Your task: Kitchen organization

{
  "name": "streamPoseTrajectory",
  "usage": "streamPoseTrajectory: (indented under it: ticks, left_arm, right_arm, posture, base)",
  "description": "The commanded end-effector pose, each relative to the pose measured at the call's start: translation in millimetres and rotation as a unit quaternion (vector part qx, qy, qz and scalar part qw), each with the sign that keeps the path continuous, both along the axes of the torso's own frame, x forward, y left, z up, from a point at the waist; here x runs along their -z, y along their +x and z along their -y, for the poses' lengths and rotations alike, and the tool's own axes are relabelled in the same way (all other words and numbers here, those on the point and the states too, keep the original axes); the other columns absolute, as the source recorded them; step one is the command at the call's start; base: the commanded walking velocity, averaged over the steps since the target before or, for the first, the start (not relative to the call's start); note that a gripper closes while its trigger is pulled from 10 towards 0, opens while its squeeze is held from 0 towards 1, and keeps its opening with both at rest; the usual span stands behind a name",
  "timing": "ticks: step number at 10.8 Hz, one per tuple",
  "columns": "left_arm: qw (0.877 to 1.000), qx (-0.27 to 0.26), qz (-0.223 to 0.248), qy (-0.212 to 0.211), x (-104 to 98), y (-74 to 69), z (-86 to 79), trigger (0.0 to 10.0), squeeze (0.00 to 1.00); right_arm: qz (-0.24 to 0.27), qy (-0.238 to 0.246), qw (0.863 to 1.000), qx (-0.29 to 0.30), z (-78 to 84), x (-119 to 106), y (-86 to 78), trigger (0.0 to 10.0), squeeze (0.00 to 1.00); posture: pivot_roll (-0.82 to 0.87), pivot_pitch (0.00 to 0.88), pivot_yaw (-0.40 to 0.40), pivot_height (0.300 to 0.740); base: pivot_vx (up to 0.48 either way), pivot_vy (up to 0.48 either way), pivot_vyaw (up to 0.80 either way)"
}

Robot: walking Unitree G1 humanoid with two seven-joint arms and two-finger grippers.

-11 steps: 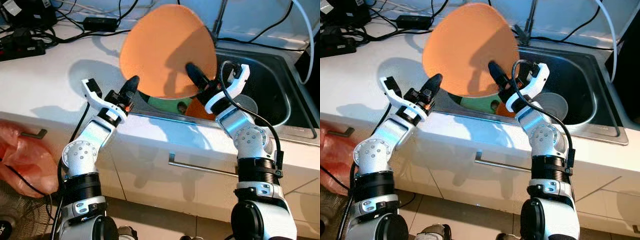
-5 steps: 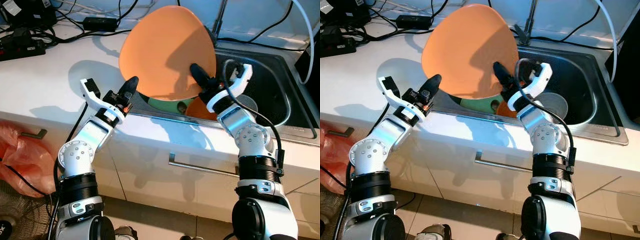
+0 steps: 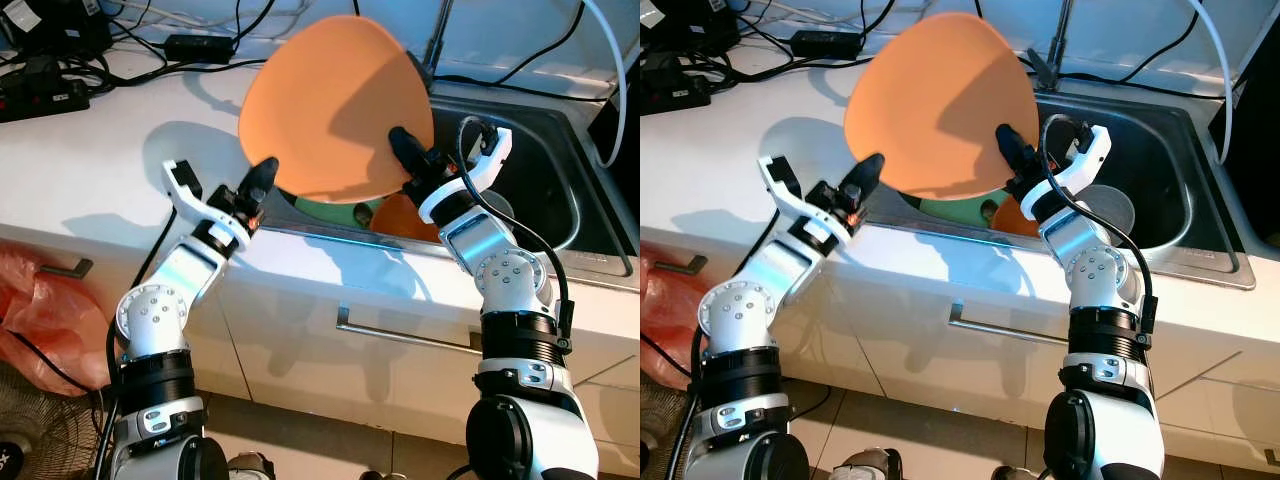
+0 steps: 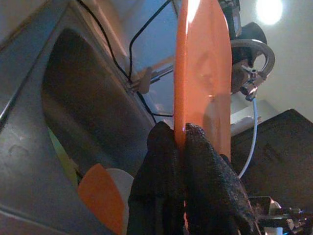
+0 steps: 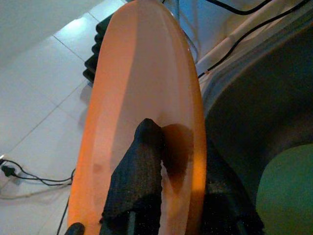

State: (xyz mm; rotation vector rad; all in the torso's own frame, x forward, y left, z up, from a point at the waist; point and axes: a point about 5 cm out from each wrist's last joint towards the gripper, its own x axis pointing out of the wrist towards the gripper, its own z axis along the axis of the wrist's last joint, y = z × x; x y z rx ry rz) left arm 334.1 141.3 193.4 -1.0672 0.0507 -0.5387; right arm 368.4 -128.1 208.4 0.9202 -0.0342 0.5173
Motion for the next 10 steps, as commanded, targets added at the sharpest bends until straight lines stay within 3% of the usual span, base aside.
streamPoseTrajectory:
  ticks: [1,2,3,4,5,7,8,10]
  left_arm:
    - [0.999,0.024,0.018,0.022,-8,-1.9,10.3,0.1,0.00]
    - [0.998,0.031,0.013,0.045,-4,-2.0,12.7,8.0,0.00]
    - [0.998,0.027,0.006,0.060,-2,-1.4,13.1,10.0,0.00]
    - [0.996,0.014,-0.004,0.084,2,0.2,12.8,10.0,0.00]
    - [0.991,0.013,-0.002,0.133,7,0.0,13.0,10.0,1.00]
    - [0.982,0.023,0.027,0.188,6,-4.7,22.4,10.0,1.00]
    - [0.981,0.023,0.028,0.190,6,-4.9,23.1,10.0,1.00]
    - [0.972,0.027,0.044,0.227,9,-7.0,27.1,10.0,1.00]
  right_arm:
    - [0.001,-0.007,1.000,0.003,1.1,-3,0.8,0.0,0.00]
    - [0.001,-0.006,1.000,0.004,1.4,-3,0.8,0.0,0.00]
    - [0.001,-0.006,1.000,0.004,1.7,-3,0.8,0.0,0.00]
    - [0.000,-0.005,1.000,0.005,2.5,-3,0.8,0.0,0.00]
    - [-0.001,-0.006,1.000,0.008,2.8,-3,1.1,0.0,0.00]
    - [-0.026,-0.017,0.997,0.064,9.8,3,7.6,0.0,0.00]
    - [-0.027,-0.017,0.997,0.067,10.3,3,7.9,0.0,0.00]
    - [-0.058,-0.020,0.988,0.139,27.4,10,14.0,0.0,0.00]
  posture:
    - [0.13,0.080,-0.018,0.740]
    - [0.13,0.080,-0.018,0.740]
    - [0.13,0.080,-0.018,0.740]
    - [0.13,0.079,-0.021,0.740]
    - [0.13,0.079,-0.021,0.740]
    - [0.13,0.076,-0.025,0.740]
    - [0.13,0.076,-0.025,0.740]
    - [0.13,0.076,-0.025,0.740]
  base:
    - [0.000,0.000,0.00]
    - [0.000,0.000,0.00]
    - [0.000,0.000,0.00]
    - [0.000,0.000,0.00]
    - [0.000,0.000,0.00]
    - [0.000,0.000,0.00]
    - [0.000,0.000,0.00]
    - [0.000,0.000,0.00]
